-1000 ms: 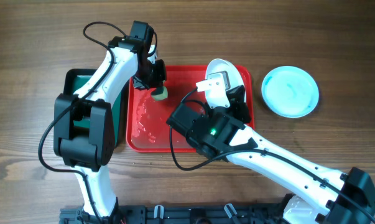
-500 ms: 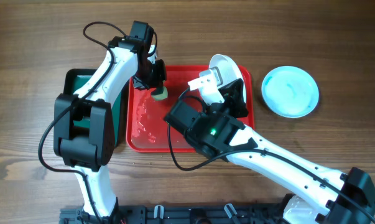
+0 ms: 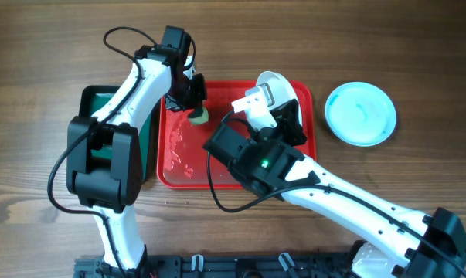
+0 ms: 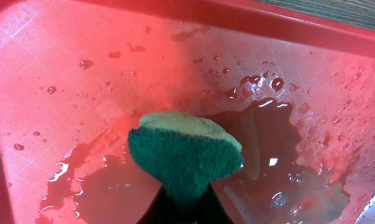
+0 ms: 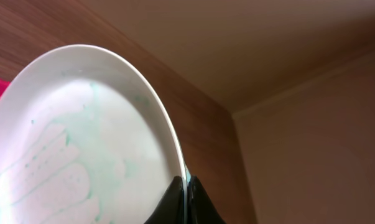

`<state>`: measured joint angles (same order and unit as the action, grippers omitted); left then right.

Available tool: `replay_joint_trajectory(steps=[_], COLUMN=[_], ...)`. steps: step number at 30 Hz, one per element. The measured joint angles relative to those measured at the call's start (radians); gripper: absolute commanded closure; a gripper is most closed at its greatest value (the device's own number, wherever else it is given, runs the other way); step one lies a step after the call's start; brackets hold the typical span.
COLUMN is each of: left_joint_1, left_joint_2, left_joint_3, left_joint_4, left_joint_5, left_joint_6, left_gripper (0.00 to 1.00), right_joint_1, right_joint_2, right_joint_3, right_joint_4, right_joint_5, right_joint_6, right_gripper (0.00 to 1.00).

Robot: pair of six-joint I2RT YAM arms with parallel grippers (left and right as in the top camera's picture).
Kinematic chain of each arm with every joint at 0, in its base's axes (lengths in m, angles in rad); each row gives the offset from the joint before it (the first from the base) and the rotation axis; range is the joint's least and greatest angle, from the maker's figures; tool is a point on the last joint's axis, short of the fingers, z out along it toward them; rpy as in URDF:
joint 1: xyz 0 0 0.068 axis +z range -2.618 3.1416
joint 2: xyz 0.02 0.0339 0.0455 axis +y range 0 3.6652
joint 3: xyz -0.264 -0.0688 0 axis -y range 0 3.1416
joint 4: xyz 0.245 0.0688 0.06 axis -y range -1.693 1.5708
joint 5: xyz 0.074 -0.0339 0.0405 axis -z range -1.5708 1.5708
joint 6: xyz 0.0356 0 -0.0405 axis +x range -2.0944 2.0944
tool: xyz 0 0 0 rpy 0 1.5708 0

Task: Clean dirty plates on tray and stack at the side
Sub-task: 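Carry the plate with the right gripper toward the table's right side, then lower the plate onto the stacked plates and open the right gripper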

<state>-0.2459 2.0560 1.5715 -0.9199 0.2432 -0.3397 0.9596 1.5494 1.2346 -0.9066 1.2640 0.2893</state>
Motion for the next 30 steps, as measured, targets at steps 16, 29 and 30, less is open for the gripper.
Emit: replay_joint_trajectory(steps=[16, 29, 30], left_joint_1=[0.0, 0.0, 0.0], left_joint_2=[0.0, 0.0, 0.0], left_joint_3=[0.0, 0.0, 0.0], left_joint_4=[0.0, 0.001, 0.0], left_joint_5=[-0.003, -0.004, -0.004], left_joint_6=[-0.001, -0.003, -0.003], left_gripper=[0.96, 0.96, 0.96], right_joint_1=[-0.034, -0.621, -0.666], right_joint_2=[0.0, 0.0, 0.0], right_joint_3=[0.0, 0.0, 0.0], right_joint_4=[0.078, 0.167, 0.162], right_joint_5=[-0.494, -1.323, -1.346], right_joint_6=[-0.003, -0.043, -0.049], right_gripper=[0.96, 0.96, 0.96])
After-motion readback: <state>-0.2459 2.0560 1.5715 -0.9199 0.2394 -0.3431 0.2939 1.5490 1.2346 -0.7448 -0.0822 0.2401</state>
